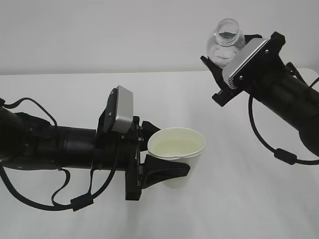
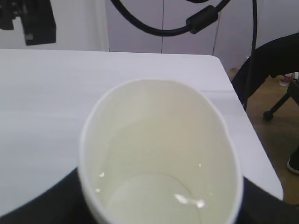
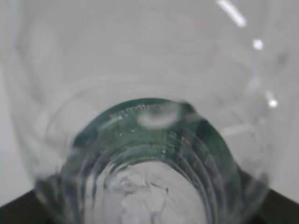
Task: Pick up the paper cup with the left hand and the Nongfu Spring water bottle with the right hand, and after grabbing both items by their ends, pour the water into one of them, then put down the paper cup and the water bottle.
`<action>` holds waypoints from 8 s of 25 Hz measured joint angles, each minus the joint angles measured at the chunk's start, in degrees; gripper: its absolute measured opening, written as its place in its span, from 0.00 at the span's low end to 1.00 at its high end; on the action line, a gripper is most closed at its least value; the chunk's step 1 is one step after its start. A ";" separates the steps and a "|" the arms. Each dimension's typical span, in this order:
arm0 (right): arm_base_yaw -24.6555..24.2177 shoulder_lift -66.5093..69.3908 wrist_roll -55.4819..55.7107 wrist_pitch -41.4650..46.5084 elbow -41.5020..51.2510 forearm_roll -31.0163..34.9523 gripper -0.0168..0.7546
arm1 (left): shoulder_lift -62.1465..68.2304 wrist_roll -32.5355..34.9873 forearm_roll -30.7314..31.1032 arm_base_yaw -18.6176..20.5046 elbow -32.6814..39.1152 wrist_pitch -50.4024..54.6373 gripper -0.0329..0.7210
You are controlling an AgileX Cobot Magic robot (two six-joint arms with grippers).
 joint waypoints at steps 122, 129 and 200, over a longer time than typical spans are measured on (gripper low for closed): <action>0.00 0.00 17.96 14.70 4.33 34.64 0.65 | 0.22 10.12 -24.76 8.18 0.13 3.59 0.60; 0.00 0.00 17.96 14.70 4.33 34.64 0.65 | 0.26 10.12 -25.60 12.38 0.13 3.63 0.60; 0.00 0.00 17.96 15.10 4.33 34.64 0.65 | 0.35 16.07 -39.40 33.18 0.17 3.72 0.60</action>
